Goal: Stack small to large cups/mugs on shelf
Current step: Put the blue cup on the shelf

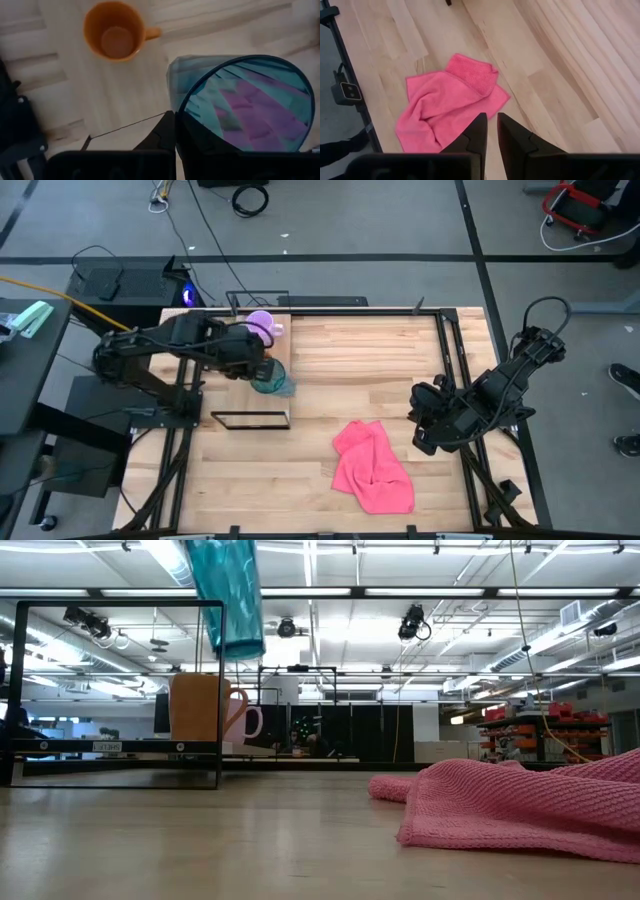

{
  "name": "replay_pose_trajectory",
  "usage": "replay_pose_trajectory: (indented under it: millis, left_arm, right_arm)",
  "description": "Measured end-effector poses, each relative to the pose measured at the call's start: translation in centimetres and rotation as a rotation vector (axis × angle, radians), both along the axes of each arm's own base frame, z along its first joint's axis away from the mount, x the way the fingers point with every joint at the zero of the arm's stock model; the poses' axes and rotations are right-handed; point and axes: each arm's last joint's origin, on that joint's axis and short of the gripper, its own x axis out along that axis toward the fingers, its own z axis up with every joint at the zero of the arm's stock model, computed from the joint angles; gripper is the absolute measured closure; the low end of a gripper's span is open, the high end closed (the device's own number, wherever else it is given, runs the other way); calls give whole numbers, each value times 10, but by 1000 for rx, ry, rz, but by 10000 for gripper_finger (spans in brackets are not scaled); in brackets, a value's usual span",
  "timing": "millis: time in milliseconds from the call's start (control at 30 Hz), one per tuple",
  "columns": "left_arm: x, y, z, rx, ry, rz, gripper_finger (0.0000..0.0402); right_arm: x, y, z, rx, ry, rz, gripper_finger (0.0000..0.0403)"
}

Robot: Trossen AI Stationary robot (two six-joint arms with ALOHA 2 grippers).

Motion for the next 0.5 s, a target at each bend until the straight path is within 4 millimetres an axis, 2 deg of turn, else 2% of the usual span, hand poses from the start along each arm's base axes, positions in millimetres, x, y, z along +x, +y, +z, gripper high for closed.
replay_pose_trajectory:
  millis: [500]
  left_arm:
    - [-18,-3,-41,-117,127,138,391]
  right_arm:
    - [0,0,0,-18,-8,4,353]
